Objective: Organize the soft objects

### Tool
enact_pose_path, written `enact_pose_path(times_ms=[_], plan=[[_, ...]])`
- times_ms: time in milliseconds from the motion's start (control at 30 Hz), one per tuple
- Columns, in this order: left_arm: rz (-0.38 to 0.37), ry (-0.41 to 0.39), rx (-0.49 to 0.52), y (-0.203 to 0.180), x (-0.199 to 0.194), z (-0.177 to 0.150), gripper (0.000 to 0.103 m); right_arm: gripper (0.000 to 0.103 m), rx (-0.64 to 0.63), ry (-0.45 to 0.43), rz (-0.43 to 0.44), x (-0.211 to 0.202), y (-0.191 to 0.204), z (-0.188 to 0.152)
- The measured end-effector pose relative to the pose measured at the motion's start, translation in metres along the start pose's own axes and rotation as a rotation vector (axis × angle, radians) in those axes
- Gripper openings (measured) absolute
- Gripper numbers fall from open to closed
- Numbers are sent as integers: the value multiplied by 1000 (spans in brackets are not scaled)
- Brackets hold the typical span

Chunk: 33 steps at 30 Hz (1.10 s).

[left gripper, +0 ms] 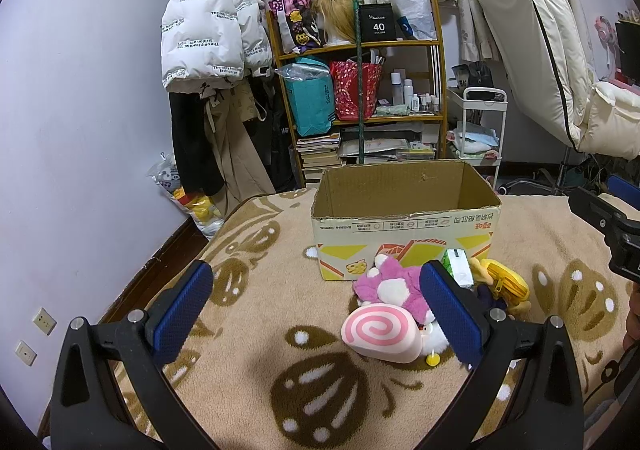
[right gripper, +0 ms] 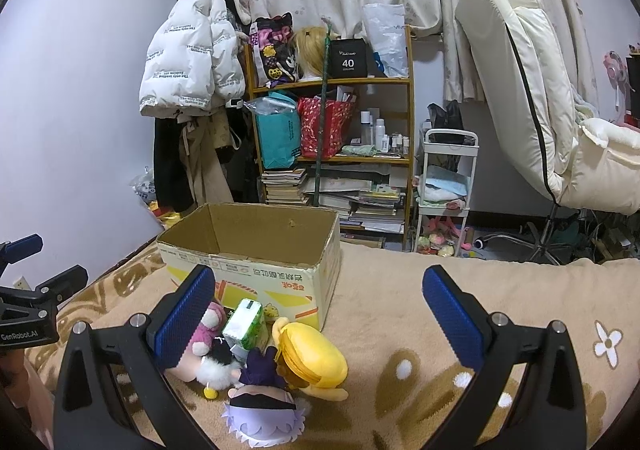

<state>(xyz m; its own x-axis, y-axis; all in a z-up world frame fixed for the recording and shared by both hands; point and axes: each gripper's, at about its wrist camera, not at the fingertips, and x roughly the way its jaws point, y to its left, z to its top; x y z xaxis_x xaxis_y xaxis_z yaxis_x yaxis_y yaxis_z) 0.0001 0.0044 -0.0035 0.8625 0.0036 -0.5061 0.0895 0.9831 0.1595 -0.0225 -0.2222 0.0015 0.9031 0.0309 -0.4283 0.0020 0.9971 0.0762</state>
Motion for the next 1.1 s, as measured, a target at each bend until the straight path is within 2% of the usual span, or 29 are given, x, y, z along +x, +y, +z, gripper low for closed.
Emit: enact_pose_path(times_ms=[767,1100], plan=[[1,1,2,0,0,0,102,103,1,7,2,3,1,-2],[0,17,4,11,8,-5,102,103,1,12,16,5,2,-4]])
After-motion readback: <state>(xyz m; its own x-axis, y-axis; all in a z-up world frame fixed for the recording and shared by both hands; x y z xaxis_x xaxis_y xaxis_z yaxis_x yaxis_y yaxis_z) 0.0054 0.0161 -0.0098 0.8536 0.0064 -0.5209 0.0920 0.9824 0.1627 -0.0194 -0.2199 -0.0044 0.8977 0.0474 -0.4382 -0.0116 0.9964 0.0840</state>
